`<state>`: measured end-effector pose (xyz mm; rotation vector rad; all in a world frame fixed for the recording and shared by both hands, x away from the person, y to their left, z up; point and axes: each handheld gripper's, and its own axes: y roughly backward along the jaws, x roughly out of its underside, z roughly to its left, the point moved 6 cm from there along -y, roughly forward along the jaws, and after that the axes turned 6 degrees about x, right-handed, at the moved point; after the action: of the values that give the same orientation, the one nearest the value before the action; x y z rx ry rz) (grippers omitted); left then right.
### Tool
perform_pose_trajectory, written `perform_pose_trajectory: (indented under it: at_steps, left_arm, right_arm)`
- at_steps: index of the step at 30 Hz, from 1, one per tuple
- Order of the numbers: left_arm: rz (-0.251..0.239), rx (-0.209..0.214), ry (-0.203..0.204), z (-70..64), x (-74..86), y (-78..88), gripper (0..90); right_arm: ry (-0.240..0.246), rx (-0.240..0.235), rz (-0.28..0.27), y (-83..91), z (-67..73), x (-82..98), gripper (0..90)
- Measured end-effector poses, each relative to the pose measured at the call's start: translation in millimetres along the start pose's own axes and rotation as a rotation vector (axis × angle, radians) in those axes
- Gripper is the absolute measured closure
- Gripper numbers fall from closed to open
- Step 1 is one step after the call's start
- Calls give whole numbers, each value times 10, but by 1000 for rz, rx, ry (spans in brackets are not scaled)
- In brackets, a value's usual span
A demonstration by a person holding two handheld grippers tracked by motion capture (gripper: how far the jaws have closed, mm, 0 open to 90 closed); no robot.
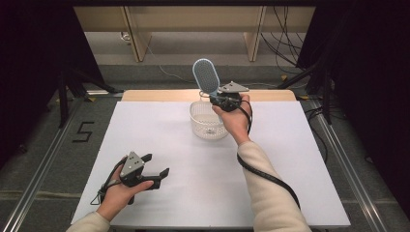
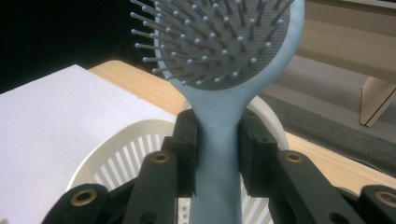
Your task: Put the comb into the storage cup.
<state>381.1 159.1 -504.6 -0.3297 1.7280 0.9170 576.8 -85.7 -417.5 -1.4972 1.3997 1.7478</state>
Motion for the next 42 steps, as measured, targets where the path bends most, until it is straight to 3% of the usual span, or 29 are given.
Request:
perform_pose_trajectory:
  at_steps: [42]
  left_arm:
    - [1, 3, 3, -3, 2, -2, 154]
  right_arm:
    - [31, -13, 21, -52, 37, 148, 709]
